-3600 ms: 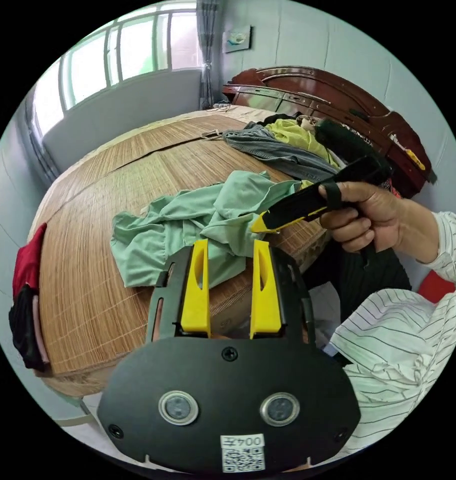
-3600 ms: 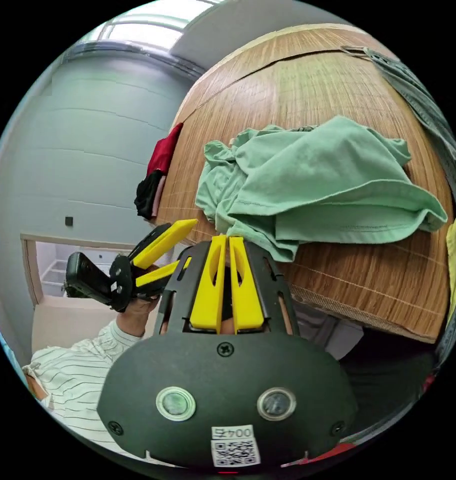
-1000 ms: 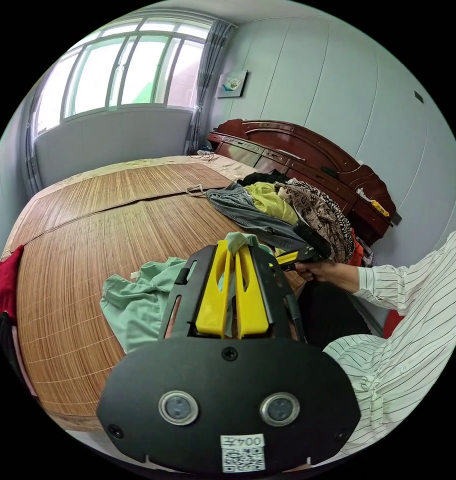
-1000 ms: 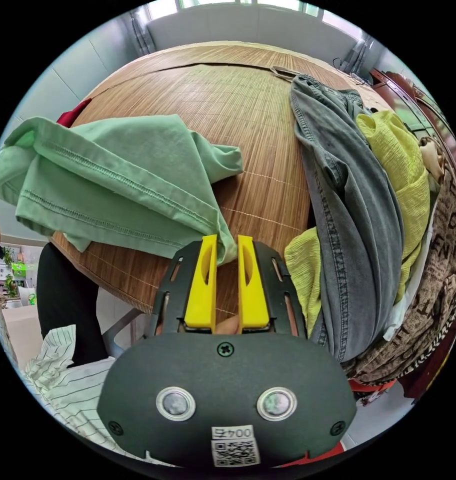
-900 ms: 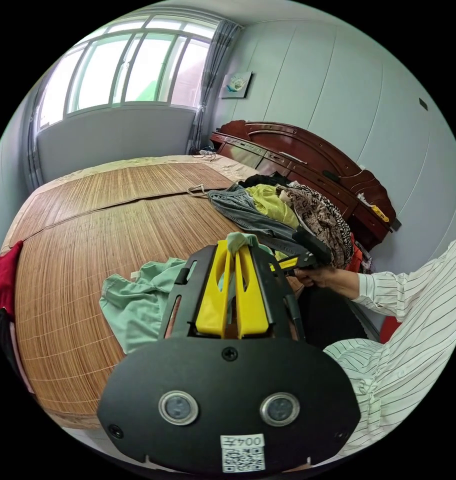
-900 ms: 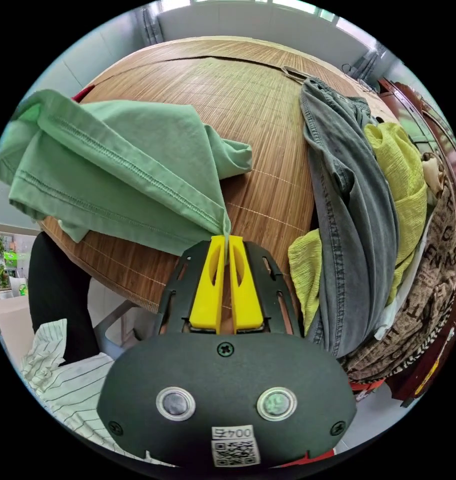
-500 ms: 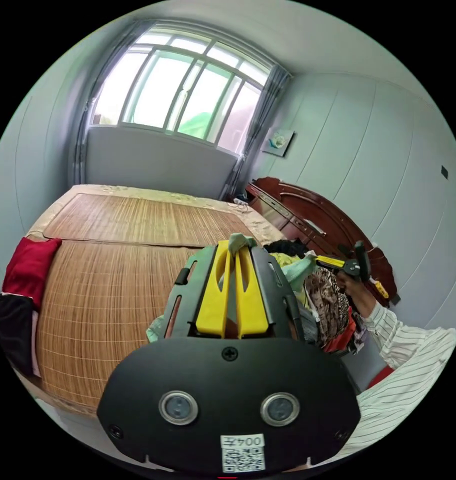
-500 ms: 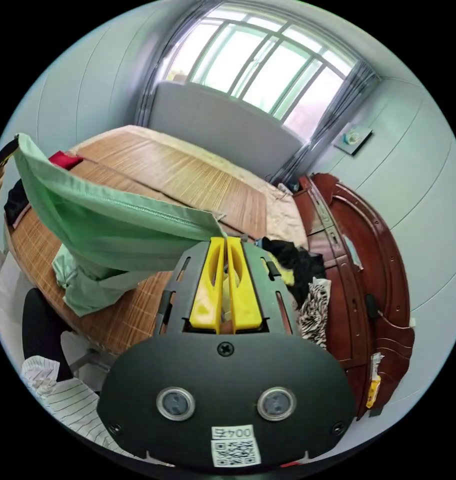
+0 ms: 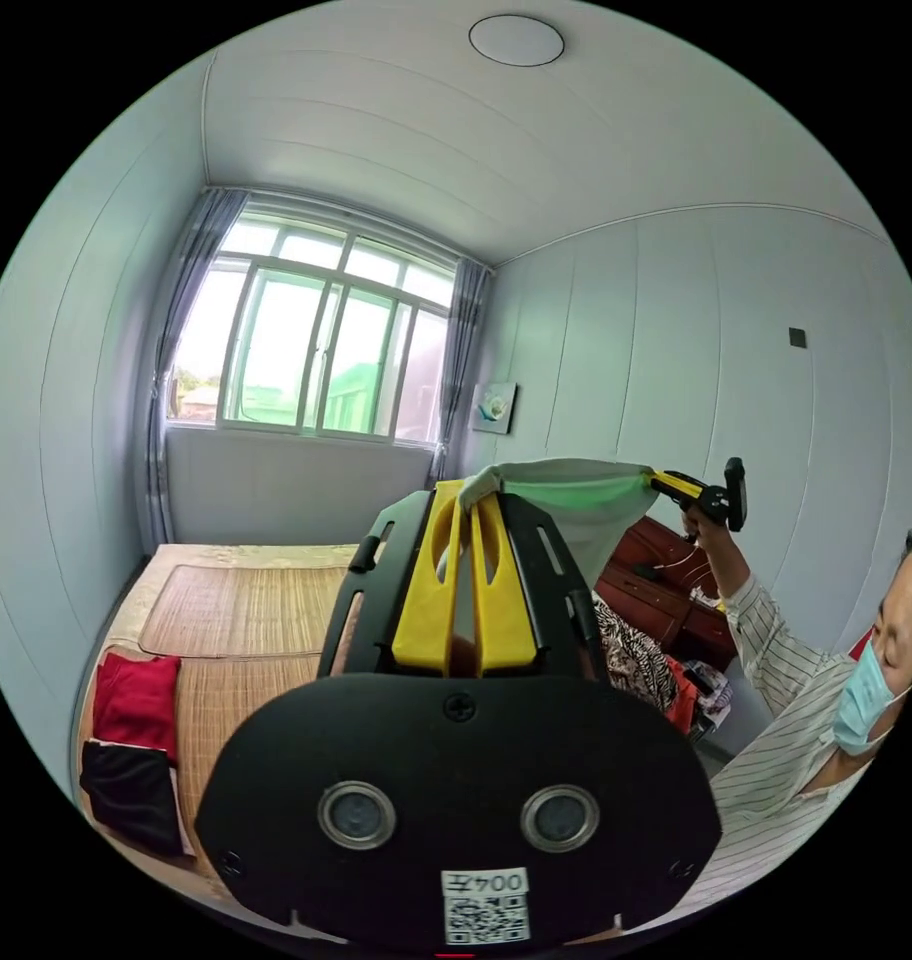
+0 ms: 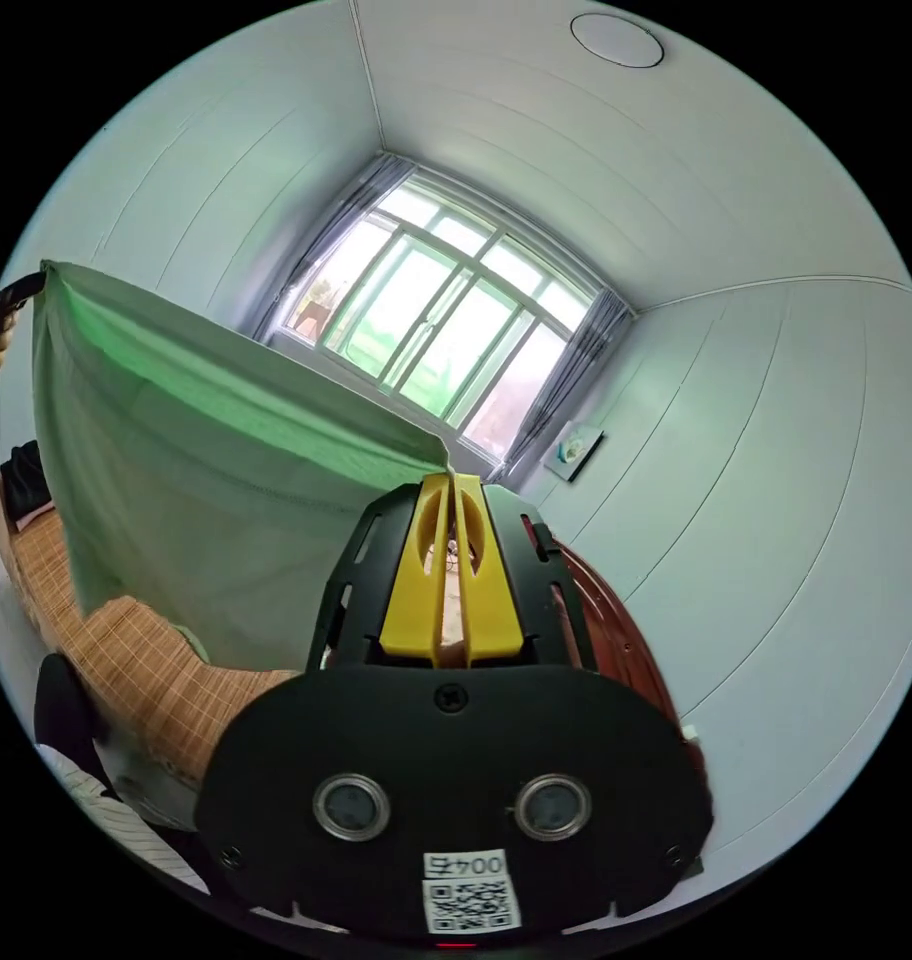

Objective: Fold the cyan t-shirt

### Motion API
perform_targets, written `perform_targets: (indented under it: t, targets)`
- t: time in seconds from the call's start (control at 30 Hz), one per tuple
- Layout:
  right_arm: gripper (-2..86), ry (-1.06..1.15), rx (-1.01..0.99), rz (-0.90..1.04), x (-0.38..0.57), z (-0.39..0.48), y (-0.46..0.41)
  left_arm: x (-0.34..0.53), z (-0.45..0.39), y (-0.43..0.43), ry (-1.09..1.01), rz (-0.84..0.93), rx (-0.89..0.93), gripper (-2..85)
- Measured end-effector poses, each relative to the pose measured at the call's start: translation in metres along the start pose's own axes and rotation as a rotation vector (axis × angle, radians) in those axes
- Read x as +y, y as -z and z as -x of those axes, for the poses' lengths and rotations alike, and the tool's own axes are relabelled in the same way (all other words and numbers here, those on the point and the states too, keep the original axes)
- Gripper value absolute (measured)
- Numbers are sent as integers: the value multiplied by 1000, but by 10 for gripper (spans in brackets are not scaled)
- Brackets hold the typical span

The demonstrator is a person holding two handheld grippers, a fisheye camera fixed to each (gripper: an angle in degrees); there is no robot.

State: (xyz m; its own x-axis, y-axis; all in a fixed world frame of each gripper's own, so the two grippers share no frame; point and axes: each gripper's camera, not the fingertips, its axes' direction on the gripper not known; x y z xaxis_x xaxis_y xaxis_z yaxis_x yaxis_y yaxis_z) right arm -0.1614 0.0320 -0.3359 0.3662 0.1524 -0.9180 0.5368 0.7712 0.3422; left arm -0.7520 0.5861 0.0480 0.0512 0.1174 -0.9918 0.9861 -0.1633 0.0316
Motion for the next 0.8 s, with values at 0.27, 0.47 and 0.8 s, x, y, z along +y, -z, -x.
perform_targets:
  t: [0.27,0.47,0.8]
  targets:
    - [-9,-40,-47,-77,-13,-39,80,-22,-46,61,-41,-19,62,3]
    - [-9,-31,-91,25,-38,-18,20,-27,-13,25,23,53,53,3]
    - [-8,105,7,305,-37,117,-199,24,156,-154,289,294,-39,4]
